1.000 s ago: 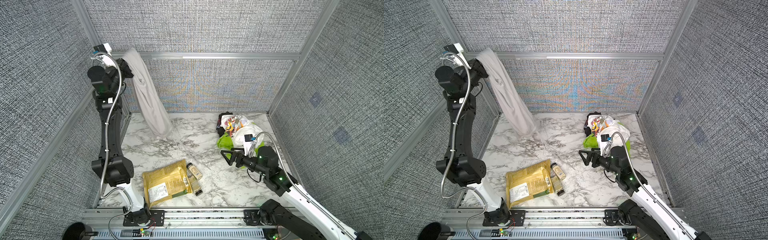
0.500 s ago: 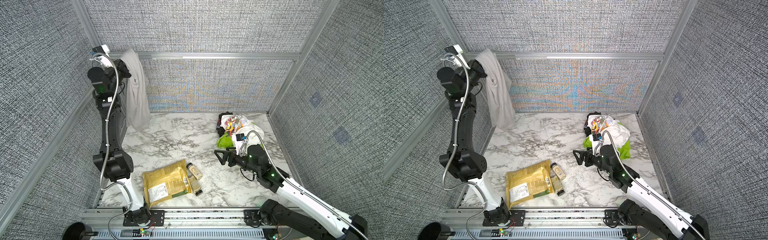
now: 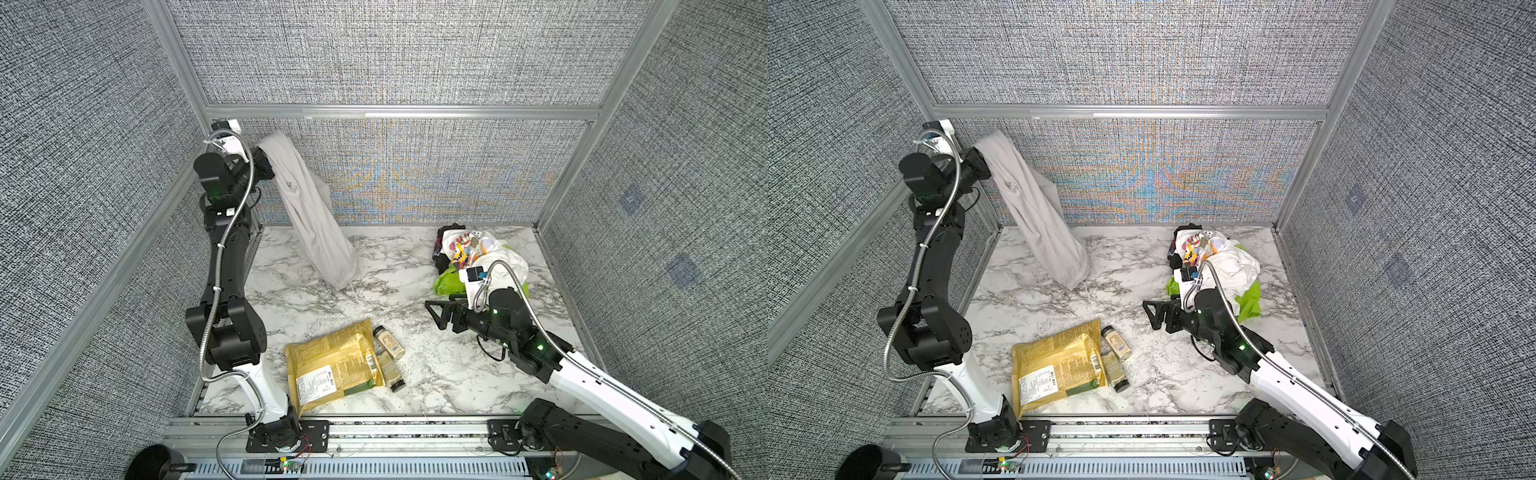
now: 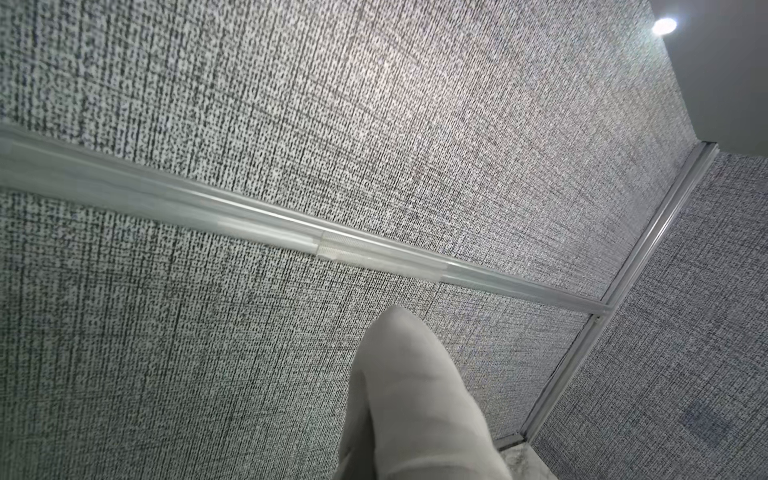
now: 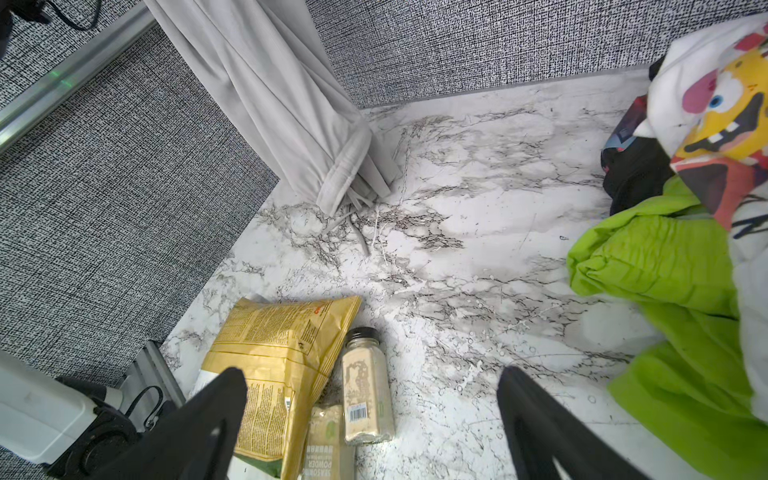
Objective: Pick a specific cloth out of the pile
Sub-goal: 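Lower the grey pants onto the open table with the left gripper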
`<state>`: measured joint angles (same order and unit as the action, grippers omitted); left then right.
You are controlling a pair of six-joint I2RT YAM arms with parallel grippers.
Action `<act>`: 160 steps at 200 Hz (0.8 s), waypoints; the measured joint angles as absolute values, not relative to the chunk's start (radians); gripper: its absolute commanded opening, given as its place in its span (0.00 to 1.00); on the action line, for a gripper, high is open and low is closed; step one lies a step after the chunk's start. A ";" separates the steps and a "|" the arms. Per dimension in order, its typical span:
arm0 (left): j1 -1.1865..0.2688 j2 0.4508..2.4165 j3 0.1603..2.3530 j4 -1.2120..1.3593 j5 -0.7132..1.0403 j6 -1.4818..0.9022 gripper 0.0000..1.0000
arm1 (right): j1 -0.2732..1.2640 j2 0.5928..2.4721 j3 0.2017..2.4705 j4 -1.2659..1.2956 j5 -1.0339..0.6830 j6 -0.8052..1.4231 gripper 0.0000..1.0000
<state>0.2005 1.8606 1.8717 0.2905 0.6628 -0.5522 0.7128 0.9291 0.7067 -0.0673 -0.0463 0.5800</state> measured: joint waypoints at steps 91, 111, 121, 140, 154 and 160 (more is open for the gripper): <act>-0.023 1.673 1.375 0.273 0.522 -0.268 0.00 | 0.722 0.949 0.707 -0.060 -0.038 0.578 0.99; -0.046 1.624 1.237 0.281 0.457 -0.261 0.00 | 0.722 0.950 0.709 -0.063 -0.037 0.571 0.99; -0.040 1.610 1.185 0.280 0.402 -0.262 0.00 | 0.722 0.950 0.712 -0.064 -0.036 0.567 0.99; -0.031 1.601 1.136 0.276 0.324 -0.262 0.00 | 0.722 0.950 0.714 -0.065 -0.033 0.560 0.99; -0.025 1.599 1.108 0.279 0.290 -0.278 0.00 | 0.722 0.954 0.714 -0.067 -0.031 0.559 0.99; -0.019 1.598 1.092 0.281 0.282 -0.290 0.00 | 0.723 0.955 0.714 -0.068 -0.031 0.556 0.99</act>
<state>-0.0193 1.5978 1.0920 0.2810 0.2825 -0.2901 0.7227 0.9554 0.7136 -0.0677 -0.0307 0.5556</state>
